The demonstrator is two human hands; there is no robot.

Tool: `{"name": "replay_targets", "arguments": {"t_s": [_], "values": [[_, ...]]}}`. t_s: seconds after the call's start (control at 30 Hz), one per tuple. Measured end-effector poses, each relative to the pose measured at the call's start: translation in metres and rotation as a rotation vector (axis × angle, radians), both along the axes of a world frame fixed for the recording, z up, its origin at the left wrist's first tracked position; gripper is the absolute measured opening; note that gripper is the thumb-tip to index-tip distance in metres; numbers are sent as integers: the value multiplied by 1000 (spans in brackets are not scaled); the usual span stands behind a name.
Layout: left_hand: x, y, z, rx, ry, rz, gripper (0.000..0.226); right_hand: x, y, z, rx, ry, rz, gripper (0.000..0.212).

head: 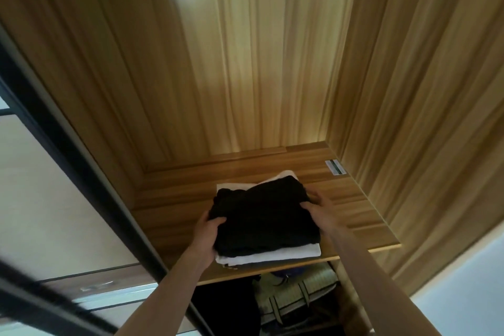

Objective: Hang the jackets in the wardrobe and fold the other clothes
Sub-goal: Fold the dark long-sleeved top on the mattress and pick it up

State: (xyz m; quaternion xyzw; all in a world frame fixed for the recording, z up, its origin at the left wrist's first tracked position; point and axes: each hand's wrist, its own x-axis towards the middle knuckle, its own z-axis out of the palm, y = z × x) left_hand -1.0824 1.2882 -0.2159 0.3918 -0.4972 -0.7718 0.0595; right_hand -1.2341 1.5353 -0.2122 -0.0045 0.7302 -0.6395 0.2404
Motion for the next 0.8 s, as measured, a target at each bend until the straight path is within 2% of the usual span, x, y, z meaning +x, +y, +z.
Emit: {"name": "replay_targets", "arguments": {"t_s": [0.07, 0.1, 0.13, 0.2, 0.23, 0.3, 0.37, 0.5, 0.67, 0.8], "values": [[-1, -3, -4, -127, -2, 57, 39, 7, -3, -1, 158, 226, -10, 45], [-1, -3, -4, -328, -35, 74, 40, 11, -4, -2, 295, 438, -31, 44], [-1, -1, -4, -614, -92, 86, 42, 15, -6, -4, 412, 667, -39, 42], [0, 7, -4, -1161, -106, 39, 44, 24, -15, -7, 527, 1029, 53, 43], [-2, 14, -3, -1331, -58, -46, 44, 26, -20, -8, 565, 1117, 134, 46], [-9, 29, -5, -1556, -76, -299, 48, 27, -30, -13, 668, 1147, 274, 54], [-14, 38, -12, -1650, -189, -474, 56, 24, -33, -23, 782, 1075, 333, 62], [-12, 36, -28, -1593, -282, -613, 64, 19, -27, -46, 882, 918, 363, 70], [-12, 33, -26, -1579, -289, -639, 66, 19, -31, -40, 881, 897, 374, 71], [4, 33, -11, -1623, -228, -628, 66, 45, -31, -22, 819, 939, 267, 71]]}}
